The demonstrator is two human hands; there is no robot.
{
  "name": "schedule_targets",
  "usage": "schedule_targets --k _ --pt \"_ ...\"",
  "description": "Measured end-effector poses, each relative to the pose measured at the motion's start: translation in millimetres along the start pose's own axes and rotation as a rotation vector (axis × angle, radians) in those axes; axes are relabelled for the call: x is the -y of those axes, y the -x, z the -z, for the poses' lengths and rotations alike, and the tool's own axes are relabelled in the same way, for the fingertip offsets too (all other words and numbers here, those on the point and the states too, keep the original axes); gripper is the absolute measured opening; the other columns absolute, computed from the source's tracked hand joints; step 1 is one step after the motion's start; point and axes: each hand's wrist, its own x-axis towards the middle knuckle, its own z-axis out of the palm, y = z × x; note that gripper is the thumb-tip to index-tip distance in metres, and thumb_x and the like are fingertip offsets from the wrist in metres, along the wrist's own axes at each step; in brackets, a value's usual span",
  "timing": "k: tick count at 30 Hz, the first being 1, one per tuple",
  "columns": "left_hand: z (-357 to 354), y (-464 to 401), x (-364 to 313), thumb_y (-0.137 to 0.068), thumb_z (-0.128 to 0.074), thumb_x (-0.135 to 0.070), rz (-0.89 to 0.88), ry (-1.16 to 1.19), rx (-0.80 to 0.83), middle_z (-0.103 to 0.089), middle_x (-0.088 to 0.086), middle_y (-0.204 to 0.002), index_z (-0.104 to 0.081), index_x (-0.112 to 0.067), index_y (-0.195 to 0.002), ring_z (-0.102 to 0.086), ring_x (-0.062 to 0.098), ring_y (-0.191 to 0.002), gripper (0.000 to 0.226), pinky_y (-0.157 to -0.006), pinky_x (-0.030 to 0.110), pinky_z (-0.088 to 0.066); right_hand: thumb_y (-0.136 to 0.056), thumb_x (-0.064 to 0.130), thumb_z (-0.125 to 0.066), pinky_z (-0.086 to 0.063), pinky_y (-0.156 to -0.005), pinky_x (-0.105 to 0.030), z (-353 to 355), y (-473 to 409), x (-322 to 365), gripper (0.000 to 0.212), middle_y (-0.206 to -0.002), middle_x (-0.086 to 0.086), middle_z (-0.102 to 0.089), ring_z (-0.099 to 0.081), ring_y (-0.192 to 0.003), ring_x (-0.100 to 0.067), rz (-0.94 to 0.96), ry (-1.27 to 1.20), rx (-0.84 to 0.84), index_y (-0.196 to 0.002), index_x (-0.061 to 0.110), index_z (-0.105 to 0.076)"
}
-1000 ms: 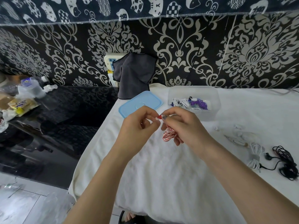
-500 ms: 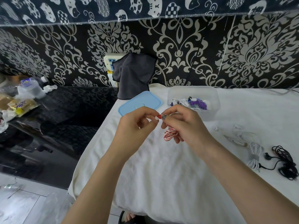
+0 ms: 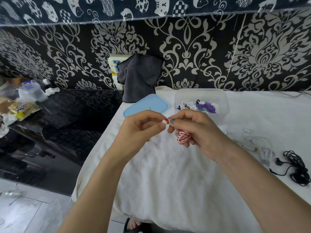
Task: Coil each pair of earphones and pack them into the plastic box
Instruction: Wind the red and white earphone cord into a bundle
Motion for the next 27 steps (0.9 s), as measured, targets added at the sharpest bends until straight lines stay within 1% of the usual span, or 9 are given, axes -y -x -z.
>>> schedule_targets --k 3,6,10,12,14,18,23,26,27 --pt "1.0 -0.7 1.1 -0.090 -0.072 -0.007 0.028 0.062 0.003 -0.077 0.007 -0.089 -0.076 -0.016 -0.092 -0.071 0.018 -0.089 0.011 -0.081 0.038 -0.047 -0.094 0.012 -0.064 -0.035 -0.039 -0.021 -0.3 1.1 0.5 0.014 -0.077 -0.007 -0.073 -0.055 -0.048 -0.013 0.024 0.009 0.023 -0.081 0.013 -0.069" --pt "1.3 -2.0 2.2 -0.089 -0.071 -0.004 0.053 0.140 0.035 -0.075 0.010 -0.092 -0.074 -0.009 -0.095 -0.070 0.022 -0.091 0.008 -0.087 0.033 -0.053 -0.094 0.013 -0.065 -0.034 -0.039 -0.020 -0.8 3.0 1.3 0.016 -0.077 -0.006 -0.074 -0.055 -0.049 -0.014 0.036 0.017 0.025 -0.080 0.016 -0.070" --pt "0.9 -2.7 2.5 -0.086 -0.071 -0.008 0.056 0.191 0.036 -0.073 0.017 -0.095 -0.071 -0.006 -0.096 -0.067 0.032 -0.094 0.010 -0.102 0.055 -0.048 -0.094 0.012 -0.065 -0.034 -0.039 -0.020 -2.0 3.3 2.8 0.016 -0.077 -0.006 -0.074 -0.055 -0.051 -0.016 0.031 -0.007 0.024 -0.080 0.016 -0.071" --pt "0.9 -2.8 2.3 -0.086 -0.072 -0.010 0.063 0.183 0.027 -0.073 0.019 -0.095 -0.070 -0.007 -0.097 -0.068 0.034 -0.095 0.012 -0.104 0.063 -0.043 -0.094 0.012 -0.064 -0.034 -0.039 -0.019 -2.5 3.2 2.7 0.014 -0.077 -0.007 -0.074 -0.055 -0.050 -0.015 0.032 -0.018 0.023 -0.082 0.015 -0.071" --pt "-0.1 -2.8 0.5 -0.085 -0.073 -0.010 0.065 0.184 0.026 -0.073 0.019 -0.095 -0.069 -0.008 -0.097 -0.068 0.035 -0.095 0.013 -0.103 0.066 -0.042 -0.094 0.011 -0.064 -0.034 -0.039 -0.019 -2.2 3.6 2.9 0.013 -0.078 -0.007 -0.074 -0.055 -0.049 -0.014 0.035 -0.026 0.021 -0.084 0.013 -0.071" --pt "-2.4 -2.6 -4.1 -0.090 -0.065 0.004 0.091 0.255 0.062 -0.071 0.015 -0.087 -0.065 -0.003 -0.094 -0.067 0.029 -0.087 0.008 -0.098 0.047 -0.049 -0.094 0.011 -0.065 -0.034 -0.039 -0.019 -2.0 4.3 2.4 0.010 -0.079 -0.009 -0.075 -0.056 -0.052 -0.017 0.042 -0.026 0.012 -0.085 0.011 -0.070" --pt "-2.2 -2.6 -2.4 -0.086 -0.073 -0.004 0.060 0.183 0.025 -0.073 0.018 -0.089 -0.068 -0.008 -0.090 -0.068 0.029 -0.088 0.008 -0.085 0.038 -0.049 -0.094 0.011 -0.063 -0.034 -0.039 -0.019 -1.1 4.6 1.8 0.011 -0.079 -0.009 -0.074 -0.055 -0.050 -0.014 0.029 -0.061 0.031 -0.085 0.010 -0.070" --pt "-0.8 -2.1 -1.8 -0.081 -0.078 -0.023 0.026 0.087 0.003 -0.076 0.016 -0.091 -0.070 -0.012 -0.091 -0.069 0.034 -0.089 0.017 -0.083 0.055 -0.045 -0.093 0.012 -0.064 -0.035 -0.039 -0.020 -1.2 4.5 2.4 0.011 -0.077 -0.008 -0.073 -0.055 -0.056 -0.018 -0.001 -0.075 0.031 -0.086 0.009 -0.071" --pt "-0.8 -1.6 -2.3 -0.080 -0.078 -0.026 0.013 0.062 0.001 -0.076 0.015 -0.089 -0.071 -0.014 -0.091 -0.068 0.037 -0.089 0.018 -0.082 0.054 -0.043 -0.093 0.012 -0.064 -0.034 -0.039 -0.020 -1.5 4.4 2.4 0.011 -0.077 -0.007 -0.073 -0.055 -0.056 -0.018 -0.008 -0.080 0.030 -0.085 0.009 -0.071"
